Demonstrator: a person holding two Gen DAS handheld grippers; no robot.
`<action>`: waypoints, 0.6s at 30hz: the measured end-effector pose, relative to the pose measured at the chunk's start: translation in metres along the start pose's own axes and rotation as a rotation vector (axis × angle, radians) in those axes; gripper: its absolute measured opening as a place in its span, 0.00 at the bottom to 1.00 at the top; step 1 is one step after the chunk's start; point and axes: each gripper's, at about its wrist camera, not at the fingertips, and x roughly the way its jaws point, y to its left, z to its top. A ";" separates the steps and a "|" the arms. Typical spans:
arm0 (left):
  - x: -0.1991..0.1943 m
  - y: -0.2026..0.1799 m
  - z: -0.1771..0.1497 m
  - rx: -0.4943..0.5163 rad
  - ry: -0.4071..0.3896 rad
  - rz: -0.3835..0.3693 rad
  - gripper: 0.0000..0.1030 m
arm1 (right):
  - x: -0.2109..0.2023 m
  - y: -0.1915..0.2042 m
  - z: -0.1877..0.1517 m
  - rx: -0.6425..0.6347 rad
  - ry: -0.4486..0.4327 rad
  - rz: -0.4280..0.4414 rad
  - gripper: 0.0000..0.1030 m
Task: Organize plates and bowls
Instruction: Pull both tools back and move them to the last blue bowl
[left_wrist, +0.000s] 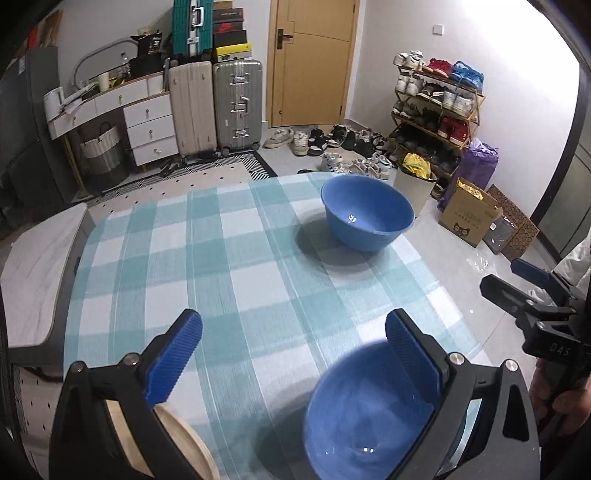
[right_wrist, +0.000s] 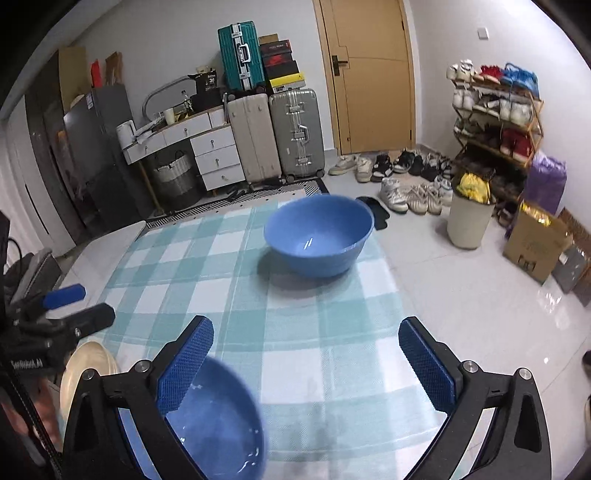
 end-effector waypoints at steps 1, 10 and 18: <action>0.003 0.000 0.007 0.007 0.009 -0.004 0.98 | 0.000 -0.002 0.005 -0.003 -0.004 -0.001 0.99; 0.059 -0.006 0.049 0.054 0.144 -0.067 0.97 | 0.012 -0.007 0.069 -0.064 -0.014 -0.001 0.99; 0.100 -0.015 0.083 0.018 0.253 -0.138 0.97 | 0.065 -0.032 0.107 0.040 0.097 0.079 0.99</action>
